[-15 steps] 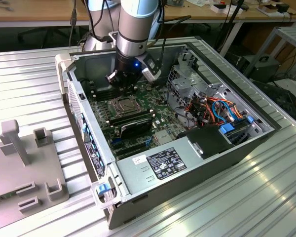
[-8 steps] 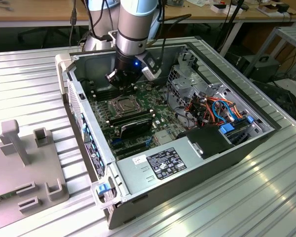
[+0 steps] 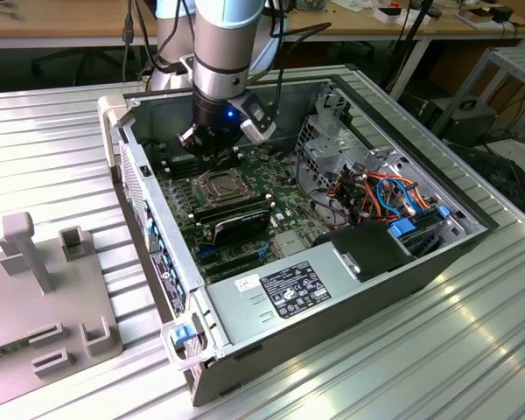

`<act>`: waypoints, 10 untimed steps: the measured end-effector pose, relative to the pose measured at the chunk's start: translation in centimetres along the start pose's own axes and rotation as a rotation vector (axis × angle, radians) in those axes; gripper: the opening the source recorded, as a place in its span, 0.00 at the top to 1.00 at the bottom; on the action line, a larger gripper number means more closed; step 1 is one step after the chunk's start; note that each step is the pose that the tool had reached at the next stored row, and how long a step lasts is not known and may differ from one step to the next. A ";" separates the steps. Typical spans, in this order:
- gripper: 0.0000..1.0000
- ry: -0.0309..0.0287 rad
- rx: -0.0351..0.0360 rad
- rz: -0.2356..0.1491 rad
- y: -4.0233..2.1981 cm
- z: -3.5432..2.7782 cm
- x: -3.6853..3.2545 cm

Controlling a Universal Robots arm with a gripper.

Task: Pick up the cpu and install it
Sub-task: 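Install the first cpu locking lever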

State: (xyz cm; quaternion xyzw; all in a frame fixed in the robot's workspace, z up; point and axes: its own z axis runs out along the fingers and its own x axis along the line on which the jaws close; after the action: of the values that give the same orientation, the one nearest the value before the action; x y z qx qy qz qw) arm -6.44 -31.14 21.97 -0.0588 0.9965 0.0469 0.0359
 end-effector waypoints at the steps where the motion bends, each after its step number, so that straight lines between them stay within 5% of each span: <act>1: 0.89 -0.0027 0.0003 0.000 0.02 -0.19 -0.01; 6: 0.89 -0.0211 0.0021 -0.002 0.11 -1.04 0.10; 8: 0.89 -0.0327 0.0020 -0.003 0.19 -1.10 0.69; 10: 0.89 -0.0377 0.0022 -0.004 0.23 -1.13 1.05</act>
State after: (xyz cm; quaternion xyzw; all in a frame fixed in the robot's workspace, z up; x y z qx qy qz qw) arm -7.58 -31.14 23.03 -0.0596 0.9956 0.0469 0.0548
